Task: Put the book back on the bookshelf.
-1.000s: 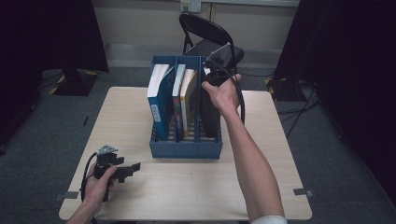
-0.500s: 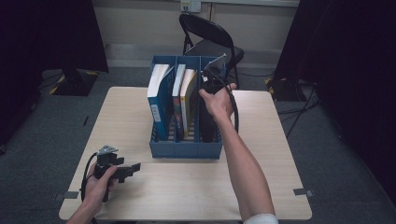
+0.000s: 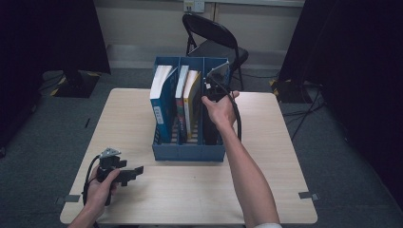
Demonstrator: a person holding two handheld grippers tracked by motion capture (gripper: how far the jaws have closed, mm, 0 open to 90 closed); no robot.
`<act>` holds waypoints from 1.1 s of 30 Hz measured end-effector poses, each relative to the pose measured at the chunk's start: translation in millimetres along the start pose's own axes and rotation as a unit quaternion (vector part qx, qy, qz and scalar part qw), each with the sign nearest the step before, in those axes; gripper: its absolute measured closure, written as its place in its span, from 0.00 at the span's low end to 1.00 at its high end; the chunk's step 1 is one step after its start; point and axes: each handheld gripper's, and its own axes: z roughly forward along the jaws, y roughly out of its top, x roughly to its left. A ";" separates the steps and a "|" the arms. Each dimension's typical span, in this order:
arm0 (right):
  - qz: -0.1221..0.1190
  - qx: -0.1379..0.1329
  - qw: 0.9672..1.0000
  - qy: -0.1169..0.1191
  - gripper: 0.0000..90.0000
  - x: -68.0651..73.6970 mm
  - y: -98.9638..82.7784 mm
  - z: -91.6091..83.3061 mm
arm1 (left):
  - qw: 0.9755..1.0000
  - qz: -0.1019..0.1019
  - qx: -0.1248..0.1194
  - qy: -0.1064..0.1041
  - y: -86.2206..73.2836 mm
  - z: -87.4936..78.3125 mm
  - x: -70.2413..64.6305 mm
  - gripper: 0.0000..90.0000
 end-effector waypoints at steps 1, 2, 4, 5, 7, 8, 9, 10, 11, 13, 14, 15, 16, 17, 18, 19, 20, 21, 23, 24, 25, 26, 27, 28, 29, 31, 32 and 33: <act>-0.005 -0.002 1.000 -0.001 0.58 0.4 -1.5 0.4 | 1.000 0.001 -0.001 0.001 -0.1 0.2 -0.5 0.19; -0.004 -0.004 1.000 -0.002 0.58 0.6 -2.8 0.2 | 1.000 0.001 -0.001 -0.001 -0.1 0.1 -0.7 0.19; -0.002 -0.008 1.000 -0.001 0.58 0.8 -4.0 0.0 | 1.000 0.002 -0.002 0.000 -0.1 0.0 -1.7 0.19; -0.003 -0.008 1.000 -0.002 0.58 1.7 -4.4 0.0 | 1.000 0.001 -0.002 -0.001 -0.1 0.0 -1.6 0.19; -0.009 -0.014 1.000 -0.003 0.57 3.0 -6.0 -0.4 | 1.000 0.003 -0.001 0.000 0.0 -0.5 -0.8 0.19; -0.012 -0.018 1.000 -0.003 0.56 3.1 -7.2 -1.2 | 1.000 0.003 -0.001 0.000 0.0 -0.7 -0.2 0.19; -0.012 -0.023 1.000 0.001 0.55 2.3 -9.0 -2.8 | 1.000 0.000 -0.002 0.002 -0.3 -0.4 0.0 0.19; -0.013 -0.031 0.999 0.009 0.55 0.8 -11.3 -4.4 | 1.000 -0.001 -0.002 0.001 -0.5 -0.3 0.4 0.19; -0.013 -0.034 0.999 0.015 0.54 -0.5 -13.8 -6.1 | 1.000 -0.001 -0.001 0.001 -0.5 -0.3 0.6 0.19; -0.019 -0.042 0.999 0.026 0.52 -2.8 -19.4 -10.1 | 1.000 -0.003 -0.001 0.002 -0.4 0.0 0.6 0.19; -0.024 -0.050 0.998 0.031 0.51 -4.3 -22.6 -12.0 | 1.000 0.000 -0.002 0.001 -0.3 0.1 0.3 0.19; -0.026 -0.059 0.997 0.039 0.50 -6.3 -27.0 -14.4 | 1.000 0.001 -0.002 0.002 -0.2 -0.2 -0.1 0.19; -0.029 -0.063 0.997 0.045 0.50 -7.5 -29.7 -15.1 | 1.000 0.001 -0.003 0.001 -0.1 -0.4 -0.8 0.19; -0.031 -0.068 0.996 0.053 0.48 -9.2 -33.6 -16.3 | 1.000 0.001 -0.004 0.001 -0.1 -0.4 -1.3 0.19; -0.032 -0.072 0.995 0.061 0.48 -11.6 -37.7 -17.2 | 1.000 0.001 -0.004 0.001 0.0 -0.6 -1.7 0.19; -0.034 -0.076 0.994 0.071 0.47 -13.8 -42.3 -18.4 | 1.000 0.002 -0.003 0.002 -0.1 -0.6 -1.8 0.19; -0.038 -0.084 0.992 0.080 0.46 -16.4 -47.3 -19.6 | 1.000 0.002 -0.003 0.001 -0.1 -0.4 -1.7 0.19; -0.039 -0.090 0.991 0.090 0.45 -19.0 -52.5 -20.2 | 1.000 0.001 -0.002 0.002 -0.2 0.0 -1.5 0.19; -0.050 -0.101 0.988 0.102 0.44 -22.8 -64.5 -20.5 | 1.000 0.000 0.001 0.003 0.0 0.1 -0.7 0.19; -0.052 -0.105 0.987 0.107 0.43 -23.8 -68.7 -20.6 | 1.000 0.001 0.000 0.004 -0.1 0.0 -0.8 0.19; -0.055 -0.112 0.985 0.117 0.42 -26.2 -75.6 -20.0 | 1.000 0.001 0.000 0.004 -0.1 -0.2 -0.7 0.19; -0.056 -0.118 0.984 0.122 0.42 -27.7 -79.6 -19.1 | 1.000 0.001 0.000 0.004 -0.1 -0.1 -0.8 0.19; -0.059 -0.124 0.982 0.127 0.41 -28.9 -84.9 -17.5 | 1.000 0.000 0.001 0.004 0.0 0.0 -0.8 0.19; -0.064 -0.130 0.981 0.130 0.41 -29.7 -90.2 -15.8 | 1.000 0.000 0.001 0.002 0.1 0.3 -0.8 0.19; -0.064 -0.135 0.979 0.136 0.40 -31.3 -96.2 -12.7 | 1.000 0.000 0.001 0.004 0.0 0.6 -1.1 0.19; -0.068 -0.142 0.977 0.147 0.40 -34.5 -103.8 -8.4 | 1.000 0.000 0.000 0.004 -0.2 0.9 -1.5 0.19; -0.063 -0.150 0.974 0.157 0.41 -37.3 -107.6 -5.5 | 1.000 0.000 0.000 0.004 -0.2 1.0 -1.6 0.19; -0.062 -0.155 0.972 0.166 0.41 -39.8 -110.7 -2.3 | 1.000 0.001 0.001 0.004 -0.3 1.2 -1.4 0.19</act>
